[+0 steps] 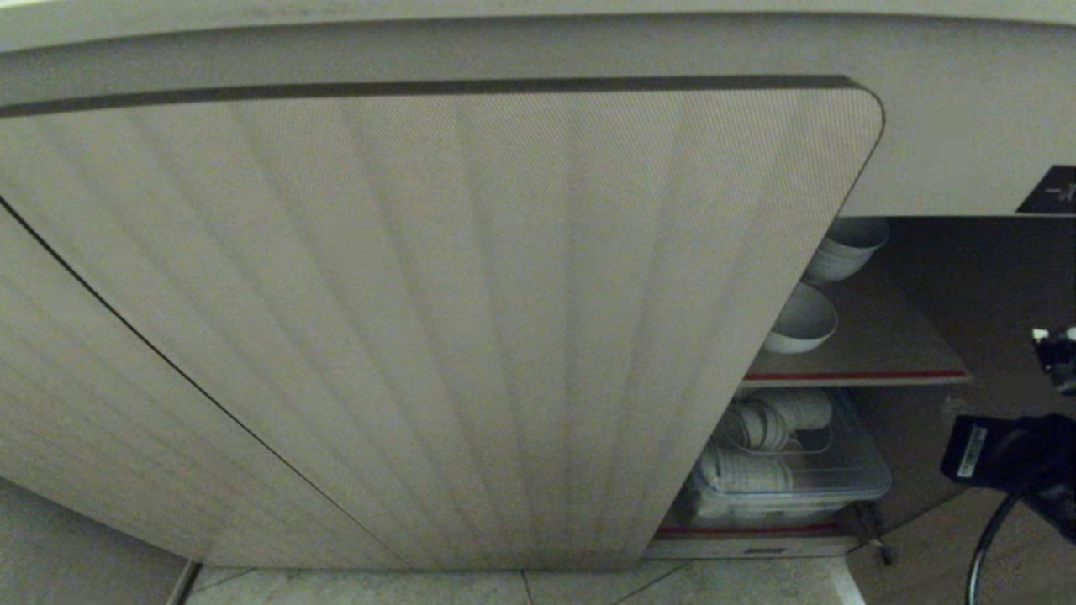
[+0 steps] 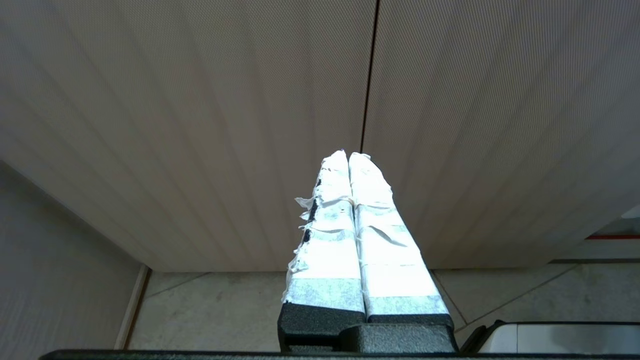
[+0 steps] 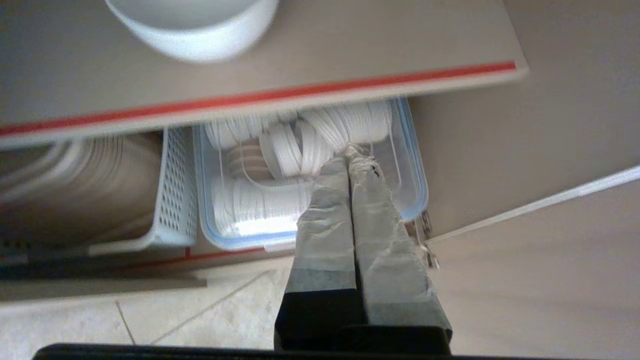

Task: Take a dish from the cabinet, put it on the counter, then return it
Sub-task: Close the cabinet door

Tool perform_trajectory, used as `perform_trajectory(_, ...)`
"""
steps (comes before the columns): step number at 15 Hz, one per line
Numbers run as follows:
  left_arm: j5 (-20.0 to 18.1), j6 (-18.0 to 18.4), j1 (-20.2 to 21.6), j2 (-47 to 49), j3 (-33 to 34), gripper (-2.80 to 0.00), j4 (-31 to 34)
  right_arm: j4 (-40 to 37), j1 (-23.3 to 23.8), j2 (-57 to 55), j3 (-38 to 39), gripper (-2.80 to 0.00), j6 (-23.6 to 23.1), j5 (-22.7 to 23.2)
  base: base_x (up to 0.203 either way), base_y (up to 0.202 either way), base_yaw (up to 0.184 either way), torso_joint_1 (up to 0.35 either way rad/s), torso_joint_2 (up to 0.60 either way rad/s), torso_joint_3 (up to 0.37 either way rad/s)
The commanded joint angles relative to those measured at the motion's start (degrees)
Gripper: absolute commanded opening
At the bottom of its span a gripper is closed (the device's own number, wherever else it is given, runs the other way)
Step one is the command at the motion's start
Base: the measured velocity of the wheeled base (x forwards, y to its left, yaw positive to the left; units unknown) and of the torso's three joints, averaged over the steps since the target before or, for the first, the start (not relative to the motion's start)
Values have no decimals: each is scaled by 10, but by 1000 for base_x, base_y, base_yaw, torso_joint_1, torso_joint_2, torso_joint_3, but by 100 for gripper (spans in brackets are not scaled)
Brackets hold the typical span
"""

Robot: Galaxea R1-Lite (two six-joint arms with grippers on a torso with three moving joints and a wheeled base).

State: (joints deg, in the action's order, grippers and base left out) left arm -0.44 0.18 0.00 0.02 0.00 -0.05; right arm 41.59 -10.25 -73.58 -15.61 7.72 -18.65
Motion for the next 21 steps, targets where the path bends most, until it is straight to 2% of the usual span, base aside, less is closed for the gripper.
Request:
perform_trajectory(1, 0, 0, 0, 0, 0, -280, 0, 1, -1, 35, 24, -280, 1, -1, 0, 0, 0, 0, 0, 0)
perform_trajectory(4, 0, 0, 0, 0, 0, -280, 0, 2, -2, 77, 87, -280, -4, -1, 0, 0, 0, 0, 0, 0)
perform_trajectory(6, 0, 0, 0, 0, 0, -280, 0, 2, -2, 115, 145, -280, -20, 16, 0, 0, 0, 0, 0, 0)
perform_trajectory(8, 0, 0, 0, 0, 0, -280, 0, -36, 2, 151, 156, -280, -28, 34, 0, 0, 0, 0, 0, 0)
perform_trajectory(12, 0, 0, 0, 0, 0, -280, 0, -99, 9, 188, 156, -280, -32, 38, 0, 0, 0, 0, 0, 0)
perform_trajectory(18, 0, 0, 0, 0, 0, -280, 0, -291, 28, 318, 156, -280, -39, 59, 0, 0, 0, 0, 0, 0)
perform_trajectory(21, 0, 0, 0, 0, 0, -280, 0, -344, 36, 419, 156, -280, -51, 115, 0, 0, 0, 0, 0, 0)
